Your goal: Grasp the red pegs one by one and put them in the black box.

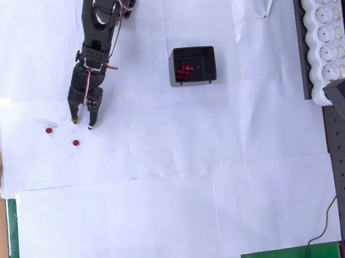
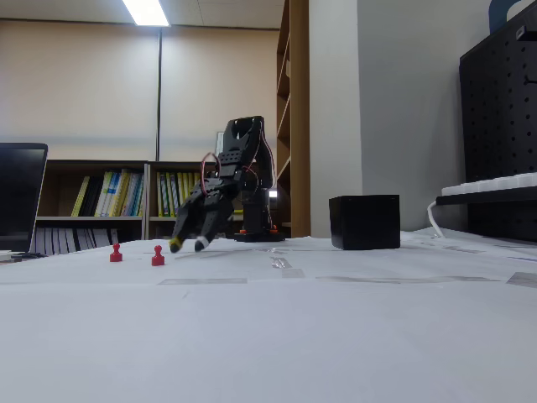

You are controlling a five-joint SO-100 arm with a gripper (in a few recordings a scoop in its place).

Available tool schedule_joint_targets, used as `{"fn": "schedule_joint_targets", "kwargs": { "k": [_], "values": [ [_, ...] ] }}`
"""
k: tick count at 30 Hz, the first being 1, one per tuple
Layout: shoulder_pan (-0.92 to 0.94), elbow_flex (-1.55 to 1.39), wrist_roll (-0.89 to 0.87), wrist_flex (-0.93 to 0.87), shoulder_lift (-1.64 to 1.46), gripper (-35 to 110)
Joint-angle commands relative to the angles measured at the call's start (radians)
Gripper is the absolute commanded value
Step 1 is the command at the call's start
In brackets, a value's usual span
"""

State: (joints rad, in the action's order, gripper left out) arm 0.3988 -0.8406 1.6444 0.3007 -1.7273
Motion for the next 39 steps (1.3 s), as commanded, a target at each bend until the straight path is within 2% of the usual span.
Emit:
{"fn": "schedule_joint_targets", "kwargs": {
  "k": [1, 9, 20, 39],
  "values": [
    [0.012, -0.095, -0.005, 0.014, -0.035, 15],
    [0.003, -0.201, -0.025, -0.026, -0.141, 15],
    [-0.002, -0.27, -0.138, 0.06, -0.236, 15],
    [-0.017, -0.337, -0.129, 0.114, -0.296, 15]
  ]
}}
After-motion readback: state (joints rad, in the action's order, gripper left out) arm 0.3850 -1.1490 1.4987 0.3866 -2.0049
